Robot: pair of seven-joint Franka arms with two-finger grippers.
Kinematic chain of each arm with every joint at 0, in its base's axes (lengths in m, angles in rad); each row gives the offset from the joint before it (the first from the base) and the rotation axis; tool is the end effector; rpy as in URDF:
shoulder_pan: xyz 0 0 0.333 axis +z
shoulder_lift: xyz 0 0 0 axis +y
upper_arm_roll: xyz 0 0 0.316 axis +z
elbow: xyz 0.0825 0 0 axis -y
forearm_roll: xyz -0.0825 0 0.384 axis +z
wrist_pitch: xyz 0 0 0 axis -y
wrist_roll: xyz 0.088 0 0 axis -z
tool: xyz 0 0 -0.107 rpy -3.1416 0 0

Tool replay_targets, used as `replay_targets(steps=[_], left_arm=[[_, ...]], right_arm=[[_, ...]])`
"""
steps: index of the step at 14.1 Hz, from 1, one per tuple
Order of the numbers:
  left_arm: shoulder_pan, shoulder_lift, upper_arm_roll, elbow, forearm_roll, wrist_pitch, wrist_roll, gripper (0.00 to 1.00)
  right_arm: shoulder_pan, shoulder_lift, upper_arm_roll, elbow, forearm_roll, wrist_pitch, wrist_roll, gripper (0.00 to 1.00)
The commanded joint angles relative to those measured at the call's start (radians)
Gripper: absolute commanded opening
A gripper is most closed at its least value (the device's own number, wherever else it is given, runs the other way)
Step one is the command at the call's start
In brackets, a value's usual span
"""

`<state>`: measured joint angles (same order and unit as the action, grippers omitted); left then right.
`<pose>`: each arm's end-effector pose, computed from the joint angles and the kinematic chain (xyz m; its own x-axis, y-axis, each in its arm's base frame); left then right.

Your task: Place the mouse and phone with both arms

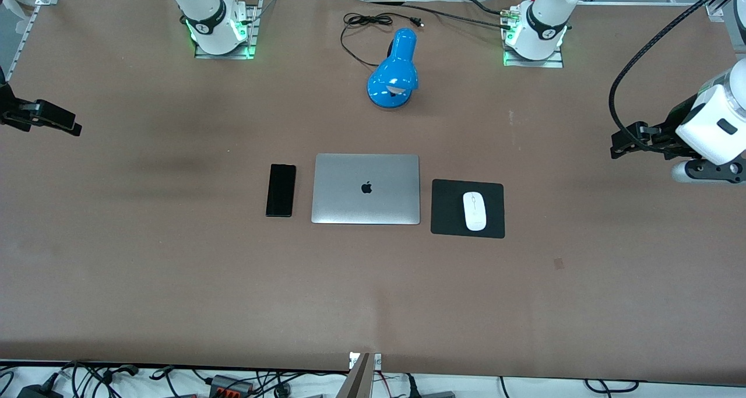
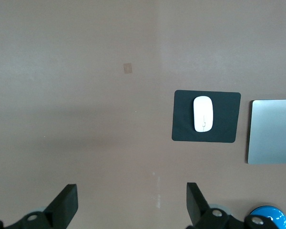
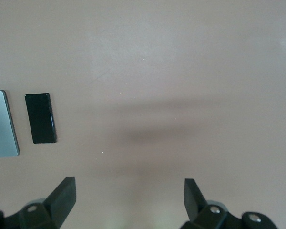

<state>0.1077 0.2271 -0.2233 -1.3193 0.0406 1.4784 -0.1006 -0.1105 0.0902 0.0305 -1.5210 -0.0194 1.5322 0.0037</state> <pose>0.6107 -0.0492 0.6043 0.9980 -0.0086 -0.0632 -0.0084 -1.0000 0.0030 0.5748 -0.0490 0.5936 0.9933 -0.0840 -0.0788 -0.0829 -0.9964 0.0169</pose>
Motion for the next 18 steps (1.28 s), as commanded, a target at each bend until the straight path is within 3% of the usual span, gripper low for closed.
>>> replay_targets(steps=[1,2,3,18], left_arm=[[-0.044,-0.177,0.098,-0.242,-0.028,0.136,0.051,1.0],[-0.119,-0.217,0.163,-0.306,-0.028,0.17,0.096,1.0],[-0.135,-0.229,0.18,-0.319,-0.028,0.175,0.097,1.0],[-0.135,-0.219,0.168,-0.311,-0.022,0.164,0.096,1.0]], right_arm=[[-0.008,-0.006,0.005,0.001,-0.011,0.002,-0.018,1.0],[-0.008,-0.006,0.005,0.001,-0.011,0.002,-0.018,1.0],[-0.008,-0.006,0.005,0.001,-0.011,0.002,-0.016,1.0],[-0.008,0.013,0.005,0.012,-0.008,0.016,-0.019,1.0]])
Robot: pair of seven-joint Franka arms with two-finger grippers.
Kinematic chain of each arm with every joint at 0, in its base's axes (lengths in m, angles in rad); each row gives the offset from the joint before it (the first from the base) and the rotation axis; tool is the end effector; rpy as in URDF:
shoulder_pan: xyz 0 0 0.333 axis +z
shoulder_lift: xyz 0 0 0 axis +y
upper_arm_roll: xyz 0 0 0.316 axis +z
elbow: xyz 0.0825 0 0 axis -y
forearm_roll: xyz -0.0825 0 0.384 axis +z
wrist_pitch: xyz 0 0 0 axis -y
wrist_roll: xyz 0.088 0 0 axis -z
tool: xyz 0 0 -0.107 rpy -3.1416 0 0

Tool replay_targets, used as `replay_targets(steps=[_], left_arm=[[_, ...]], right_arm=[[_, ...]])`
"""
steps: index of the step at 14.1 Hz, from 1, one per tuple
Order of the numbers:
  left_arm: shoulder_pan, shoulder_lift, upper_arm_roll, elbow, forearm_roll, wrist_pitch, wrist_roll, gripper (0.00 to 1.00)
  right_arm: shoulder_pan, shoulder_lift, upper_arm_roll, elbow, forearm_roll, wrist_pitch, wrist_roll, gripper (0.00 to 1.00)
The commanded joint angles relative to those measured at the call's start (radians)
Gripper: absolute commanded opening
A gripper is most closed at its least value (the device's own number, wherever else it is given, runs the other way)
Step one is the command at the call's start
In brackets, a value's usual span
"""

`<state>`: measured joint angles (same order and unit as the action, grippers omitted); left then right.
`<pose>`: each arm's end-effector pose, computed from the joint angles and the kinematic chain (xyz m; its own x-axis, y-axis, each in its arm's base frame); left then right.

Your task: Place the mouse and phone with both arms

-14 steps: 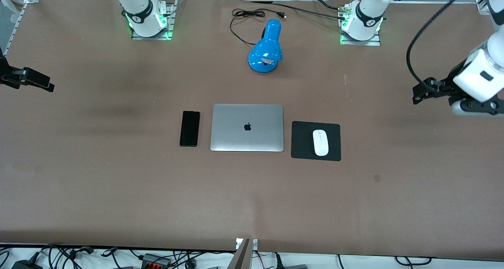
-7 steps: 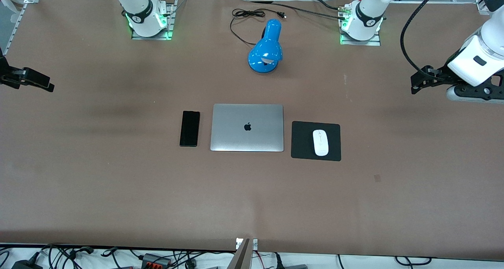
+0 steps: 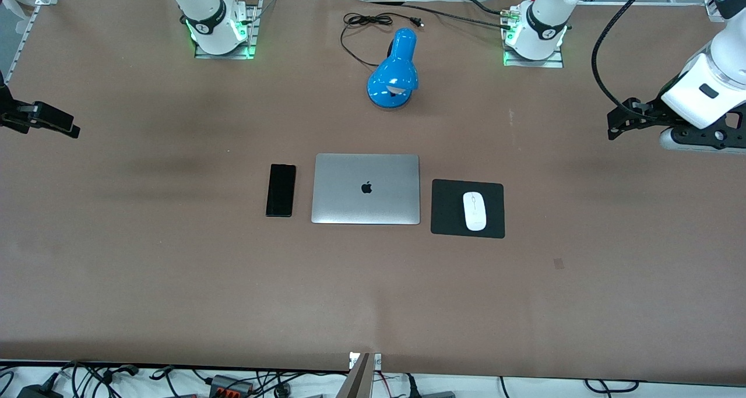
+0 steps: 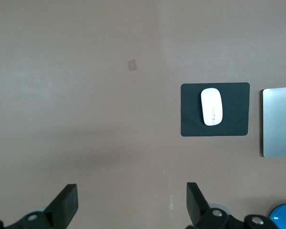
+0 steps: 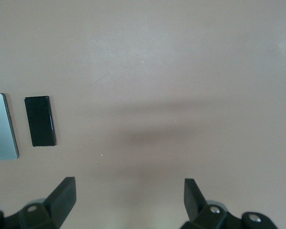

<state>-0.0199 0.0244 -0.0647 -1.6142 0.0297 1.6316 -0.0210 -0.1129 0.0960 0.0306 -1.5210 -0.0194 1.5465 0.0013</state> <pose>0.5644 -0.0444 0.5956 0.9978 -0.0654 -0.0064 -0.0655 -0.9975 -0.0282 0.5778 -0.0506 0.5914 0.9940 -0.0837 -0.0704 -0.0827 -0.9964 0.0165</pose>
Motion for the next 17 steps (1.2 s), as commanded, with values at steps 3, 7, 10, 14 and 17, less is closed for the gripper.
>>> replay_targets(steps=[3,7,10,14,17], left_arm=[[-0.006,-0.017,0.011,-0.016,-0.011,0.008,0.016,1.0],[-0.008,-0.017,0.011,-0.016,-0.011,0.008,0.016,1.0],[-0.008,-0.017,0.009,-0.016,-0.011,0.008,0.018,1.0],[-0.006,-0.017,0.011,-0.016,-0.011,0.008,0.026,1.0],[-0.006,-0.017,0.013,-0.016,-0.011,0.007,0.027,1.0]], right_arm=[[-0.001,0.011,0.006,0.012,-0.005,0.0,-0.015,1.0],[-0.002,0.01,0.006,0.012,-0.008,0.0,-0.015,1.0],[-0.002,0.01,0.006,0.012,-0.01,0.0,-0.012,1.0],[-0.004,0.01,0.006,0.012,-0.01,0.0,-0.004,1.0],[-0.004,0.01,0.006,0.012,-0.01,0.0,-0.003,1.0]])
